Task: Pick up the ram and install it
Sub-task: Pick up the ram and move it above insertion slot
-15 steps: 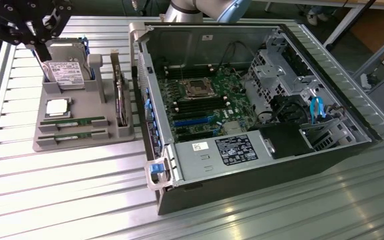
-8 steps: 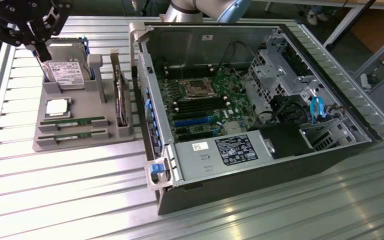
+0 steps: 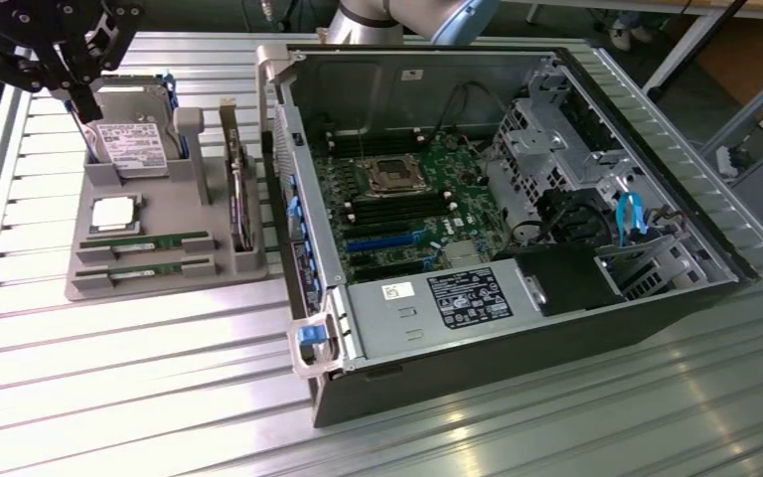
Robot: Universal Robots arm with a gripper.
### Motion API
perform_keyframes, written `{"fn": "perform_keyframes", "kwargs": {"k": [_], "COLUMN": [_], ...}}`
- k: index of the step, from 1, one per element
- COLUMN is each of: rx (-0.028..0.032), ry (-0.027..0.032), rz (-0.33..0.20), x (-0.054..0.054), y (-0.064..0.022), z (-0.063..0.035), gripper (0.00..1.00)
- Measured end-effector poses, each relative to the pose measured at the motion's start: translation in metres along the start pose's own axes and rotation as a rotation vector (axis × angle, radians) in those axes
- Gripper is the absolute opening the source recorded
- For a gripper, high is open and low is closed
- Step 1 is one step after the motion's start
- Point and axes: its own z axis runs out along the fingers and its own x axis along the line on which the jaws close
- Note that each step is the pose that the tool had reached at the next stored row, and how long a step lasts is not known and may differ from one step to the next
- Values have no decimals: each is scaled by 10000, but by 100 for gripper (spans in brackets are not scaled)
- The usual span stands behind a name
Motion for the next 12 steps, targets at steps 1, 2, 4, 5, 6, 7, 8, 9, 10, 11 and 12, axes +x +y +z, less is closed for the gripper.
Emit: {"fn": "perform_keyframes", "kwargs": {"k": [1,2,4,5,6,7,8,9,10,11,12], "rx": [0,0,-4,-6,-9,-11,-15,-19,-22,-24,-23], "ry": [0,0,11,18,25,32,47,59,70,87,114], "rz": [-1,-6,-250,-411,-571,-743,-1074,-1351,-1594,-1949,-2469], "x": [0,0,0,0,0,0,0,0,0,0,0], "y": [0,0,0,0,0,0,0,0,0,0,0], "z": [0,0,0,0,0,0,0,0,0,0,0], "gripper": [9,9,9,9,9,9,9,9,9,9,9]}}
